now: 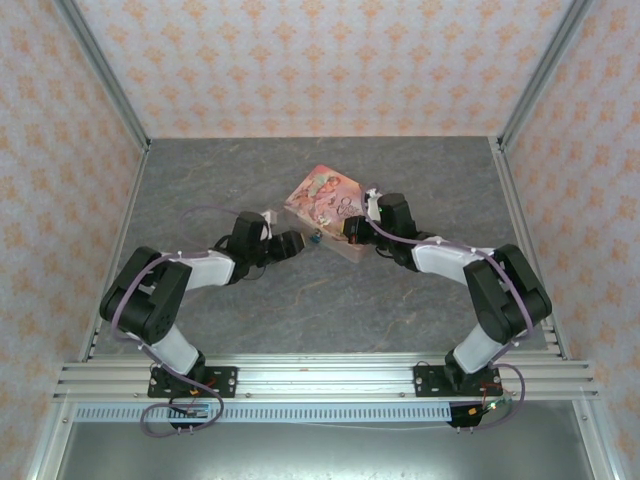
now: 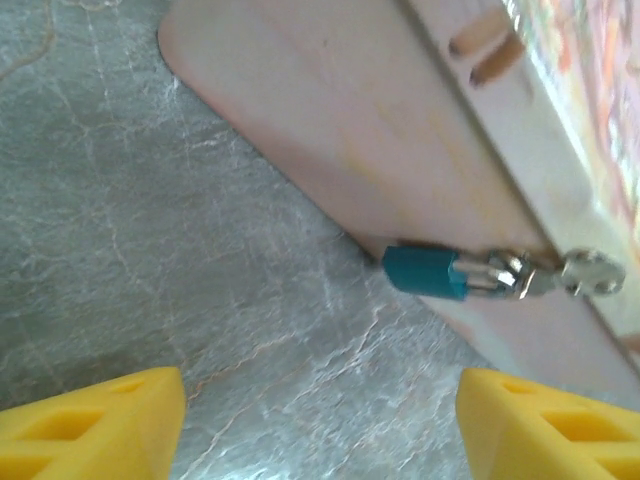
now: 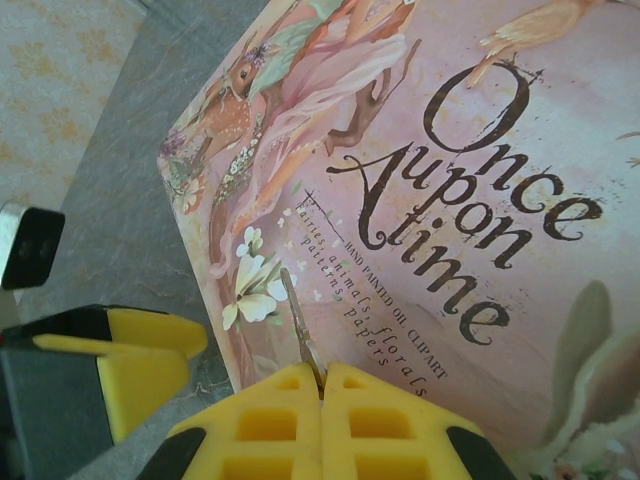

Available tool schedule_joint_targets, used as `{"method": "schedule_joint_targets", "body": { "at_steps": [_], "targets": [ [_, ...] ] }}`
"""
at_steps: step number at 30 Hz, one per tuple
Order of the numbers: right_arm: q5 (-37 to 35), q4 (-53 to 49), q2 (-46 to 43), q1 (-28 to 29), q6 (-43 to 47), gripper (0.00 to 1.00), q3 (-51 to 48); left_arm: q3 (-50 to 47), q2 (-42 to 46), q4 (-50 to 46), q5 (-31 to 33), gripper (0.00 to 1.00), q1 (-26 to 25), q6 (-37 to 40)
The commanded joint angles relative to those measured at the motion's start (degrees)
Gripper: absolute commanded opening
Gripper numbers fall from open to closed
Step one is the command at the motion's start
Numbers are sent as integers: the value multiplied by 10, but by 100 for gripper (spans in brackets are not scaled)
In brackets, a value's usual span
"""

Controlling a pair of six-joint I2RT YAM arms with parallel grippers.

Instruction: Unlock a padlock with a key

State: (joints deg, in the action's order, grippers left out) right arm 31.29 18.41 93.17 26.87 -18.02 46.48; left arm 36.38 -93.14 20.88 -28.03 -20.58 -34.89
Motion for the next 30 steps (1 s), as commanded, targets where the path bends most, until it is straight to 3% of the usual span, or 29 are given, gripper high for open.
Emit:
{"method": "schedule_joint_targets", "body": {
  "at_steps": [1, 7, 18, 30],
  "targets": [
    [-22, -67, 31, 4, 2, 0, -4, 0, 28, 26, 10, 76, -10, 133],
    [-24, -65, 37, 4, 2, 0, -2, 39, 5, -9, 8, 80, -26, 192],
    [-25, -64, 35, 4, 3, 0, -7, 90, -89, 29, -26, 67, -35, 186],
    [-28, -59, 39, 4, -2, 0, -7, 122, -141, 54, -33, 65, -49, 168]
  ]
}}
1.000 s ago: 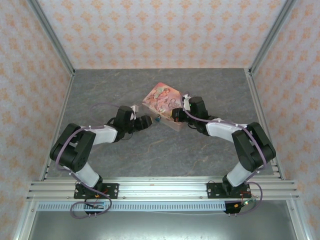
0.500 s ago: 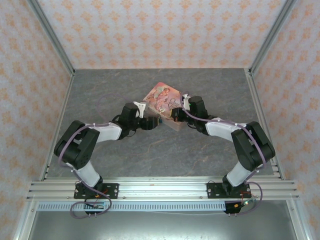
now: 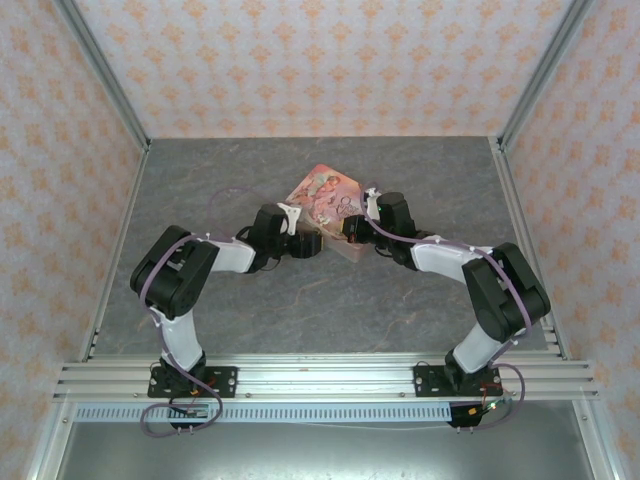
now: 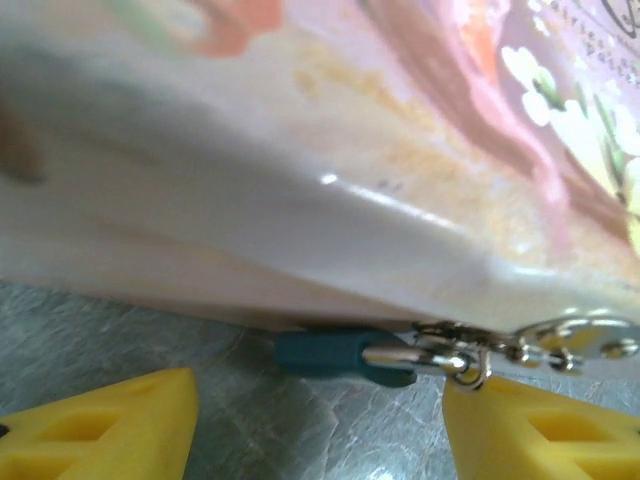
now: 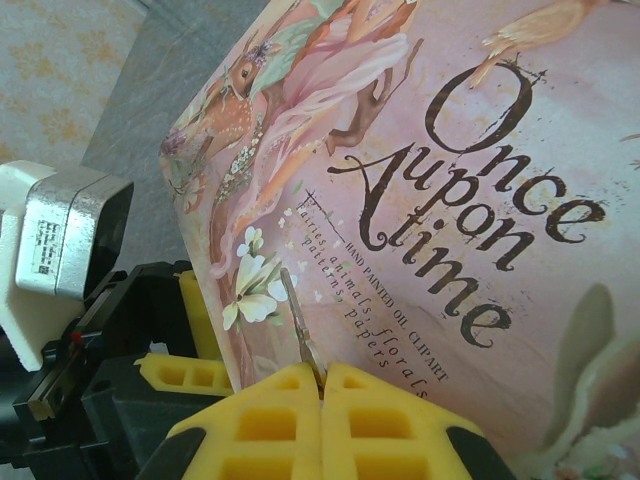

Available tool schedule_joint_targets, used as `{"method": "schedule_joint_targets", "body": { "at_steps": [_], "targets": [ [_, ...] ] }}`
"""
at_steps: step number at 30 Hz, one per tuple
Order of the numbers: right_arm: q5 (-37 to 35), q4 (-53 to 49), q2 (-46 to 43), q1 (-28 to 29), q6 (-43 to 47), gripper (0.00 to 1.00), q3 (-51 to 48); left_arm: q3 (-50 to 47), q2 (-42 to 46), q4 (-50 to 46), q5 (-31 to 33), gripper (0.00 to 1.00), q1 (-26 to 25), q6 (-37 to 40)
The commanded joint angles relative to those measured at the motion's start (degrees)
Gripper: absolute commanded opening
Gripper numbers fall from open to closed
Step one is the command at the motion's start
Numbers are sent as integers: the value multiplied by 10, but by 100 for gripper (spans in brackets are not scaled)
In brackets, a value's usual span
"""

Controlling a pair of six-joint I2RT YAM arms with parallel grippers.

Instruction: Unlock a padlock with a key

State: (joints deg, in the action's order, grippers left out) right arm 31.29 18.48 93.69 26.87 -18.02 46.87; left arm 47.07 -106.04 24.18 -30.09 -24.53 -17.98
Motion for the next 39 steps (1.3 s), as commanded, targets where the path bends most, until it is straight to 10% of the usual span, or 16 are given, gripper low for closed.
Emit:
{"method": "schedule_joint_targets", "body": {
  "at_steps": [1, 20, 39],
  "targets": [
    [-29, -60, 33, 4, -2, 0, -11, 17, -14, 21, -12, 64, -11, -3],
    [-18, -46, 41, 4, -7, 0, -12, 33, -30, 46, -10, 37, -27, -45],
    [-15, -35, 37, 5, -10, 0, -22, 20, -10, 59, 20, 32, -28, -78]
  ]
}}
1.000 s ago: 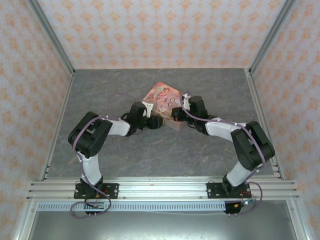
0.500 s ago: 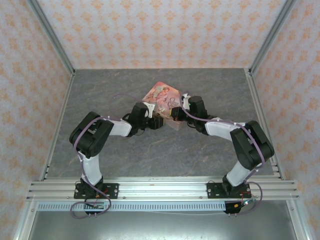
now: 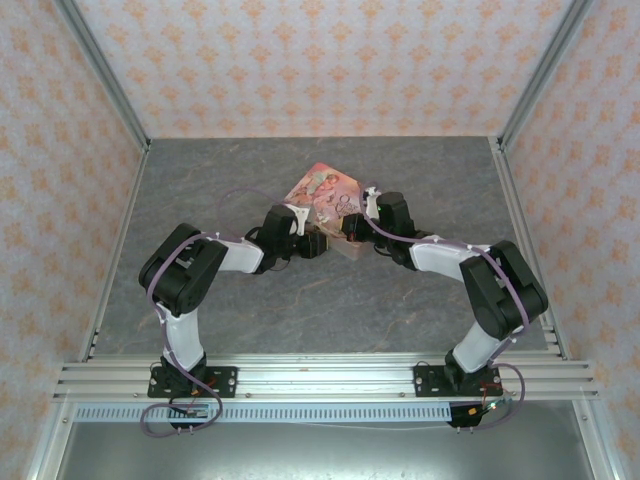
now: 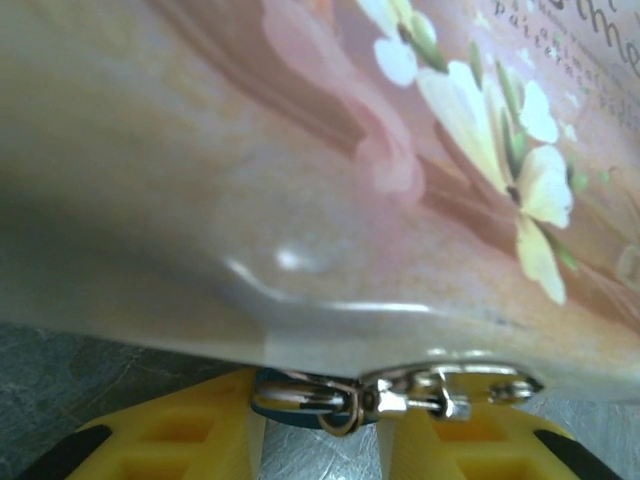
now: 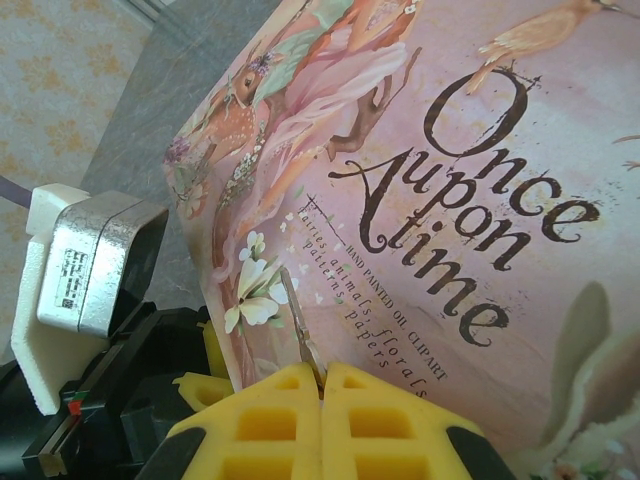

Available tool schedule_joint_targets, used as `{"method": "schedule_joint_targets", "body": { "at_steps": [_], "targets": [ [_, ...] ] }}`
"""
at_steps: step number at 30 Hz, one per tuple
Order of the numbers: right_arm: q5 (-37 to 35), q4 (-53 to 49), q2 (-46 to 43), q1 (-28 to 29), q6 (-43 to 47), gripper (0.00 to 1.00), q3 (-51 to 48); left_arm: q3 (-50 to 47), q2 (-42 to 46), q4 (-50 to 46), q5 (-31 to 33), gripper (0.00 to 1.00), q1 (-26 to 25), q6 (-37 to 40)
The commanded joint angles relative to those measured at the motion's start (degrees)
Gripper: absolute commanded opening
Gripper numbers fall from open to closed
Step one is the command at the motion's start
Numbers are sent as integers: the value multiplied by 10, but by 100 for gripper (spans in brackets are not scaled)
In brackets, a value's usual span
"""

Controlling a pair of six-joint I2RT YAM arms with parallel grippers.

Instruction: Unlock a padlock with a key

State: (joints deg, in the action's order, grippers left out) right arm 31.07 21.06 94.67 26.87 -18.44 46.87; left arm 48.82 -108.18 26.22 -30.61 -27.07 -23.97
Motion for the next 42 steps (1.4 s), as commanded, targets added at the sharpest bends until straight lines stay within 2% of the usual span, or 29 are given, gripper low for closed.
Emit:
{"method": "schedule_joint_targets", "body": {
  "at_steps": [1, 5, 11, 16, 22, 27, 35, 42],
  "targets": [
    [-13, -58, 24, 4, -5, 0, -24, 1, 12, 42, 25, 31, -2, -23],
    [-26, -46, -11, 4, 11, 0, -36, 0, 21, 39, 20, 27, -3, -48],
    [-59, -42, -112, 0, 51, 0, -76, 4, 53, -17, 3, 23, -2, -92],
    [-40, -16, -188, 4, 80, 0, -143, 0, 82, -53, -14, 20, -3, -144],
    [-29, 7, -257, 41, 117, 0, -213, 8, 104, -92, -45, 19, -3, -221],
    [-29, 17, -241, 67, 139, 0, -221, 14, 120, -117, -68, 19, -2, -262],
    [-34, 52, -160, 105, 158, 0, -192, 17, 148, -150, -84, 20, -2, -310],
    [-41, 61, -114, 110, 173, 0, -162, 23, 162, -179, -89, 20, -3, -329]
  ]
}}
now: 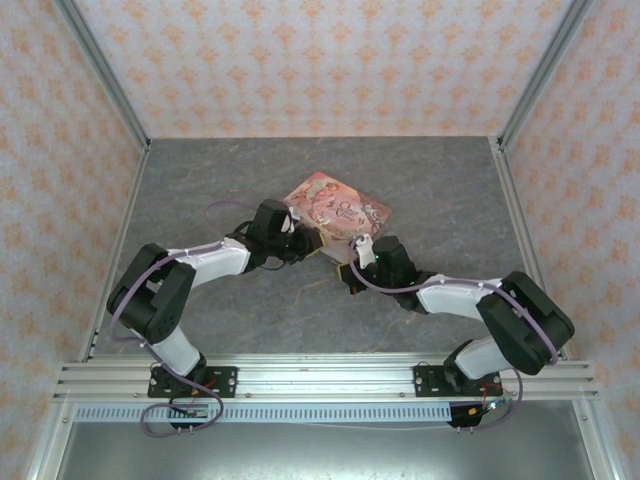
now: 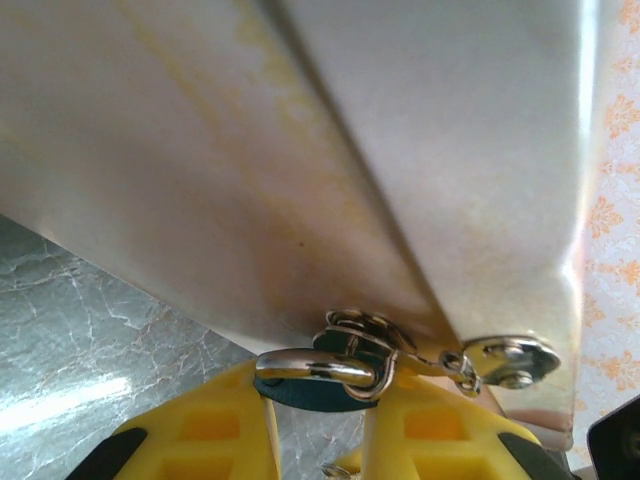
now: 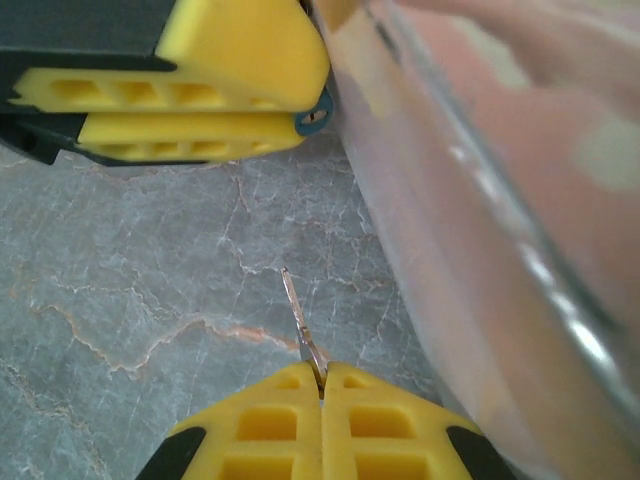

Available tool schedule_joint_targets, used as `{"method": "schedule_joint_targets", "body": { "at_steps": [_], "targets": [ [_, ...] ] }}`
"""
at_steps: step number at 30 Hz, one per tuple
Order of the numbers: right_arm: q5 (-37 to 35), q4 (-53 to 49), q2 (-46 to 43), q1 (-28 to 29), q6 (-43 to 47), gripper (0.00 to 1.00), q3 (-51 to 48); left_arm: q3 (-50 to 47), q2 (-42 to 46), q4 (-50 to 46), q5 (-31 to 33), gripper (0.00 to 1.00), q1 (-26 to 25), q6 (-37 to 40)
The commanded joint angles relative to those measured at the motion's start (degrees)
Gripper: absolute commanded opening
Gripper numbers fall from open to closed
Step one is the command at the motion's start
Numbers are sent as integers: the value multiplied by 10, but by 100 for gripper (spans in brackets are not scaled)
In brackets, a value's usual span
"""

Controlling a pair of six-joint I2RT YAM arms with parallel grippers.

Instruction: Unlock a padlock with a key

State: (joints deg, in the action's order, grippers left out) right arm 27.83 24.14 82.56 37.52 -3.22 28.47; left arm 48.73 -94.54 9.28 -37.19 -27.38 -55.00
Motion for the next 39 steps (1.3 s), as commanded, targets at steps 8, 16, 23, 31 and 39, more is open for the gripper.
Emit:
{"method": "schedule_joint_targets", "body": {
  "at_steps": [8, 16, 23, 31, 39],
  "targets": [
    [-20, 4, 22, 5, 50, 0, 47, 30, 25, -20, -34, 20, -3, -27],
    [-47, -17, 31, 5, 60, 0, 65, 37, 21, -25, -40, 20, -6, -25],
    [-63, -19, 35, 5, 57, 0, 69, 37, 19, -32, -39, 20, -10, -20],
    [-79, -29, 43, 6, 54, 0, 81, 32, 22, -35, -38, 20, -12, -19],
    [-88, -39, 35, 2, 64, 0, 80, 26, 28, -46, -32, 19, -13, -13]
  ]
}}
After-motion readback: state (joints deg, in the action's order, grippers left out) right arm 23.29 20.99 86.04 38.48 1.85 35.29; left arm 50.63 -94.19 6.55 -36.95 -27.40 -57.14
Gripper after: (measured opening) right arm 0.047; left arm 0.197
